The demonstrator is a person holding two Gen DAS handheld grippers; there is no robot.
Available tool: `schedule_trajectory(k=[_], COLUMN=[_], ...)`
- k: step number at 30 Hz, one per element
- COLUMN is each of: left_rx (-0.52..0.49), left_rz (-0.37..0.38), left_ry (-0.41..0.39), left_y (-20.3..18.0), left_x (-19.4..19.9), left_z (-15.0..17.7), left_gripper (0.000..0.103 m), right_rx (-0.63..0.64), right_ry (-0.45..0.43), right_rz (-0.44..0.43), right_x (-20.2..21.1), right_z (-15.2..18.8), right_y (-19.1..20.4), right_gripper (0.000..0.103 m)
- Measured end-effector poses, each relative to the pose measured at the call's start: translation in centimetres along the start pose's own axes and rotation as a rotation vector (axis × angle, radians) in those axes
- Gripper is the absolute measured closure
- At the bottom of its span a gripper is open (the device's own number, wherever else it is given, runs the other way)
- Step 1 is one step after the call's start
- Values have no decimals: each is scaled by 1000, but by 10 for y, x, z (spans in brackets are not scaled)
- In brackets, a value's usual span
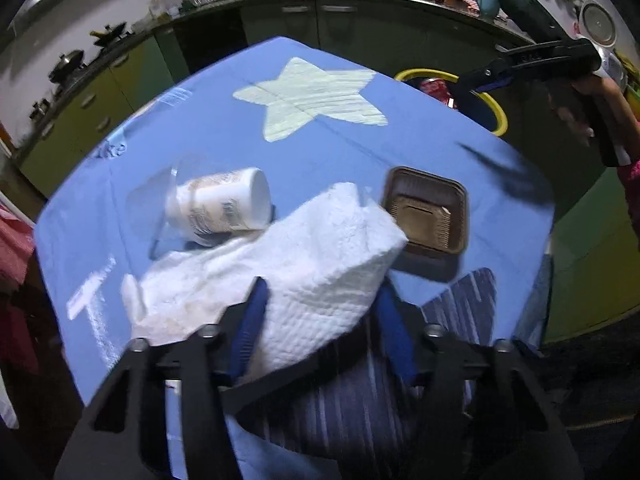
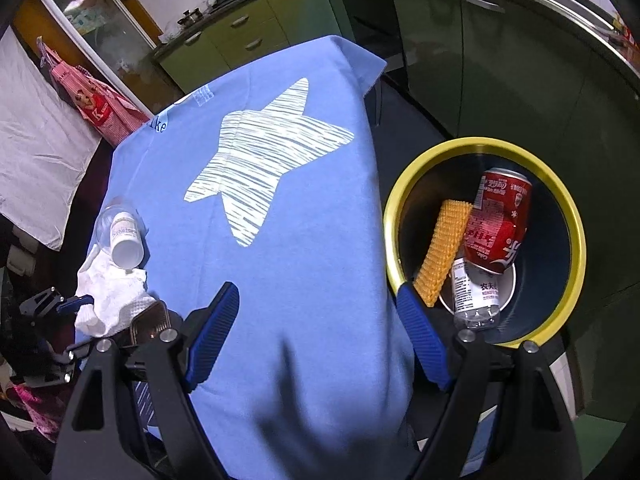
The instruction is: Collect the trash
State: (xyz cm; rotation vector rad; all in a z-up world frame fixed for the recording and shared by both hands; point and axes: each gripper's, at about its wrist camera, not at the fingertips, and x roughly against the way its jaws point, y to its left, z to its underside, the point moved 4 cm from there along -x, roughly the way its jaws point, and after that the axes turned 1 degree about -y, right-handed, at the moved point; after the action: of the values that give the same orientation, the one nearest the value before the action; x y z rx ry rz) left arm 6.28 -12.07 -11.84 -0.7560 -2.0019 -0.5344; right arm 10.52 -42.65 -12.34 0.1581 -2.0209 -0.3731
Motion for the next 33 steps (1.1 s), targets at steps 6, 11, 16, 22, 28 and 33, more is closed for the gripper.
schedule_trajectory(k=[6, 11, 16, 22, 28, 33], left_rx=[53, 85, 97, 122, 141, 148], left_rz=[74, 73, 11, -44, -87, -120], left_ry=[-38, -102, -158, -236, -330, -370], left_y=[9, 19, 33, 53, 66, 73], left_x=[14, 44, 73, 109, 153, 178], left_z=[-1, -8, -25, -45, -66, -78], left_gripper=[94, 95, 95, 95, 95, 95], right_rx=[6, 10, 13, 21, 20, 40], right_ry=[12, 19, 13, 11, 9, 13], right_rz=[-11, -15, -16, -18, -15, -23], right_x=[-6, -9, -8, -5, -4, -4], right_z=[1, 1, 0, 0, -2, -2], right_y=[3, 6, 9, 13, 12, 17], right_gripper=[26, 26, 26, 26, 26, 26])
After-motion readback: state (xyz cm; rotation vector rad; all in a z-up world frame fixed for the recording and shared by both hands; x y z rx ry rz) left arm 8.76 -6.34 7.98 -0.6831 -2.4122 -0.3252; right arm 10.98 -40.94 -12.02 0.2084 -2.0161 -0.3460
